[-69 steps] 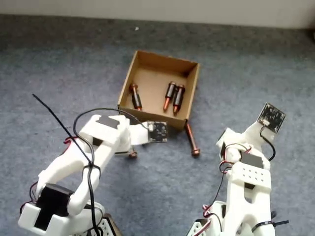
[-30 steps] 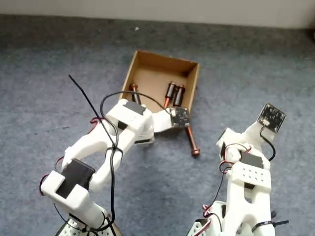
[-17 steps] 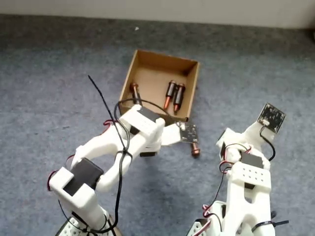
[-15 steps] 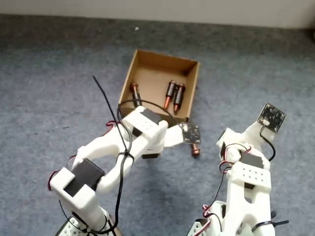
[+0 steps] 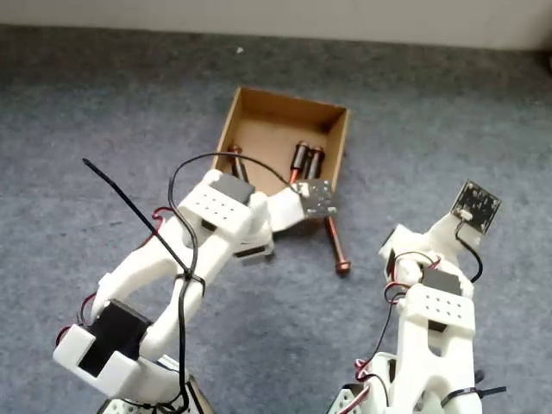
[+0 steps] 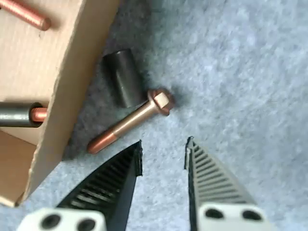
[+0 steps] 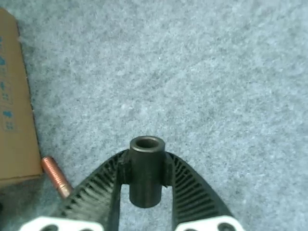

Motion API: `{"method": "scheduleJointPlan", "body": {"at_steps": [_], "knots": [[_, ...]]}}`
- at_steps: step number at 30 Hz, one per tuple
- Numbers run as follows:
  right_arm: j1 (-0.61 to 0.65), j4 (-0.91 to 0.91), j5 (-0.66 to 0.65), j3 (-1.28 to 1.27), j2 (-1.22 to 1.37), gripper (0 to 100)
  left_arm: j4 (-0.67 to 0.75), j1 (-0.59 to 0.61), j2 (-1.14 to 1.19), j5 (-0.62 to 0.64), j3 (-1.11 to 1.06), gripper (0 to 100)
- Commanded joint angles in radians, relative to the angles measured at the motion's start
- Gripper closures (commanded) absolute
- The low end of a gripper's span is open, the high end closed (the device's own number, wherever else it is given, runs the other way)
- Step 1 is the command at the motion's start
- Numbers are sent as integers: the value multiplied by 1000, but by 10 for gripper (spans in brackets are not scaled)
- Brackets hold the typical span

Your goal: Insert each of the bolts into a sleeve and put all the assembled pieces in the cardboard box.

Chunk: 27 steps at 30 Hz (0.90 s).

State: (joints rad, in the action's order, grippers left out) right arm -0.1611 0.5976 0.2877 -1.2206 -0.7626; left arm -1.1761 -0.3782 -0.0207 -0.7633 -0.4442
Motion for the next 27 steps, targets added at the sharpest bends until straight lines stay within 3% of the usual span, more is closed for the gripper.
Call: {"method": "scheduleJointPlan", "body": {"at_steps": [1, 16, 27], "knots": [[-4, -22, -14, 16, -24, 992, -6, 30, -24, -117, 24, 819], [-4, -22, -14, 16, -24, 992, -15, 35, 383, -170, 381, 821], [-4, -22, -14, 16, -24, 992, -66, 33, 503, -213, 449, 822]]}}
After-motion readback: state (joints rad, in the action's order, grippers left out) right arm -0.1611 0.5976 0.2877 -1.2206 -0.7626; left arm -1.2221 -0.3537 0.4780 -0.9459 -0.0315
